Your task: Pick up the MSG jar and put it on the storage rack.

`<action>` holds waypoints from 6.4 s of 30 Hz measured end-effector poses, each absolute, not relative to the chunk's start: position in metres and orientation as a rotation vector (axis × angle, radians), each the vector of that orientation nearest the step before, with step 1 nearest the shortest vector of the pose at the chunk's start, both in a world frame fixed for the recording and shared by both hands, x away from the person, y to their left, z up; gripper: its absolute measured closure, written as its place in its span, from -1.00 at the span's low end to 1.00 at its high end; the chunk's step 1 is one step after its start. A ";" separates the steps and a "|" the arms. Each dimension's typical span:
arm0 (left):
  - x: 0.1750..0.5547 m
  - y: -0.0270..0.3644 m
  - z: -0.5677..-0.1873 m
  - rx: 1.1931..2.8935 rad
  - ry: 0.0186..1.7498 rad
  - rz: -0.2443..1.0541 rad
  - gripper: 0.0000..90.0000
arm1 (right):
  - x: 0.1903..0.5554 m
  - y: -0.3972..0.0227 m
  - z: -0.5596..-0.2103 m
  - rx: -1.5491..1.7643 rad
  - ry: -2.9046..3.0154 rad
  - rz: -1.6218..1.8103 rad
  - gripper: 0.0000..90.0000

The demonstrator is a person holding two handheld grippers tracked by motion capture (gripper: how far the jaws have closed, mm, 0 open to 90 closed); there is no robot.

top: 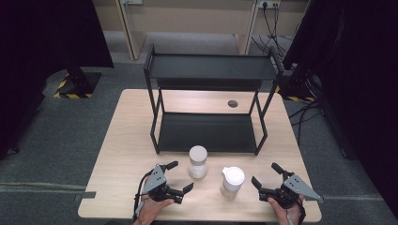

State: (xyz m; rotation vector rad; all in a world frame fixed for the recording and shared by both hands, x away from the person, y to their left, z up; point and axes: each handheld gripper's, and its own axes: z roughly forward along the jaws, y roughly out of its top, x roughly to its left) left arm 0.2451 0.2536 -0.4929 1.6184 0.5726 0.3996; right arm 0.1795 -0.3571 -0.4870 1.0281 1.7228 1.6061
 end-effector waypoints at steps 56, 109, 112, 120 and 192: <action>0.283 0.214 -0.478 1.639 0.598 0.404 -0.95 | 0.180 -0.357 -0.489 1.026 1.719 1.626 -0.99; 0.295 0.218 -0.430 1.664 0.543 0.428 -0.22 | 0.180 -0.359 -0.490 1.024 1.719 1.633 -0.99; 0.294 0.219 -0.426 1.659 0.538 0.429 -0.22 | 0.180 -0.358 -0.490 1.025 1.721 1.635 -0.99; 0.294 0.222 -0.416 1.667 0.534 0.421 -0.22 | 0.181 -0.358 -0.491 1.027 1.720 1.636 -0.99; 0.363 0.241 -0.185 1.707 0.515 0.372 -0.22 | 0.181 -0.359 -0.492 1.038 1.714 1.652 -0.99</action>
